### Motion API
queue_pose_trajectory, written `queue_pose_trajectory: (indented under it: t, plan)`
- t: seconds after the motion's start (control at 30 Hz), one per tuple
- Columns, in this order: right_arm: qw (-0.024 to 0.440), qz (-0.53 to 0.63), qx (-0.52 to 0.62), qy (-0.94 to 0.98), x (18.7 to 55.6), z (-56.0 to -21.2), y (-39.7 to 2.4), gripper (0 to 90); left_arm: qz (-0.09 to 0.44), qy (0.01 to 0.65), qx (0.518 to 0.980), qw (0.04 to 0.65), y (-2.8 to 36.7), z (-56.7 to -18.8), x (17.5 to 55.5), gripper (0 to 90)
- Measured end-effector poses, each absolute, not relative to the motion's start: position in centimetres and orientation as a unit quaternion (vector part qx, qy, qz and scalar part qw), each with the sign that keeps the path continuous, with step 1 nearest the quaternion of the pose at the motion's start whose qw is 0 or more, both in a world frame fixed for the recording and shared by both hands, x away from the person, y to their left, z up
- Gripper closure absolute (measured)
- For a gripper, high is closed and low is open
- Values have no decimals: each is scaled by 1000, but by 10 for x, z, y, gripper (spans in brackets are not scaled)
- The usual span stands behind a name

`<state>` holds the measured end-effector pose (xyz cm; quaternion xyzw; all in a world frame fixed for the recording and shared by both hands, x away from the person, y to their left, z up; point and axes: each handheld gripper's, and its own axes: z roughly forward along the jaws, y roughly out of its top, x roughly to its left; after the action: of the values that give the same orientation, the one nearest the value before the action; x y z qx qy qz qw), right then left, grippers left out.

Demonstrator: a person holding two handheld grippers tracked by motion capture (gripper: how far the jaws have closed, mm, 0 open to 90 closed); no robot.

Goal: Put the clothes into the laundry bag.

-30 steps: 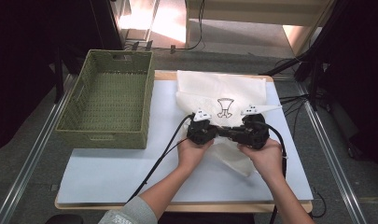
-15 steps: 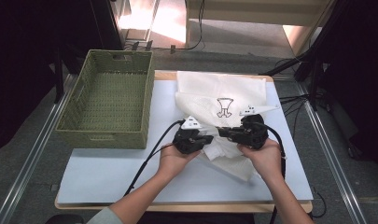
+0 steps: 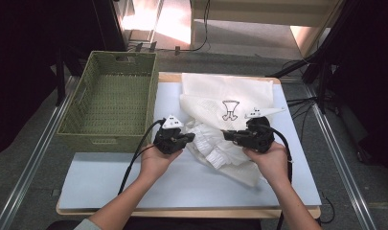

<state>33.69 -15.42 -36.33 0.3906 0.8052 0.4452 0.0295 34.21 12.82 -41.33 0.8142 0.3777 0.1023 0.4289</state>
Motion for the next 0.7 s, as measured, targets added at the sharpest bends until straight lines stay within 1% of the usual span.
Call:
queue_pose_trajectory:
  t: [0.17,0.2,0.27,0.33,0.47,0.57,0.7]
  plan:
    - [27,446,390,805,337,-363,-155,887,118,376,819,418,133,-429,354,900]
    - [27,446,390,805,337,-363,-154,887,113,376,819,419,132,-431,359,900]
    - [27,448,390,804,337,-362,-155,887,122,385,818,411,132,-435,366,900]
    - [27,449,389,804,337,-361,-156,887,116,401,811,409,134,-440,374,900]
    - [26,449,389,804,337,-361,-157,887,100,408,810,409,129,-449,380,900]
    - [25,448,390,804,337,-361,-156,887,85,404,814,409,122,-454,381,900]
    - [26,449,389,804,337,-361,-157,887,64,389,812,431,110,-450,376,900]
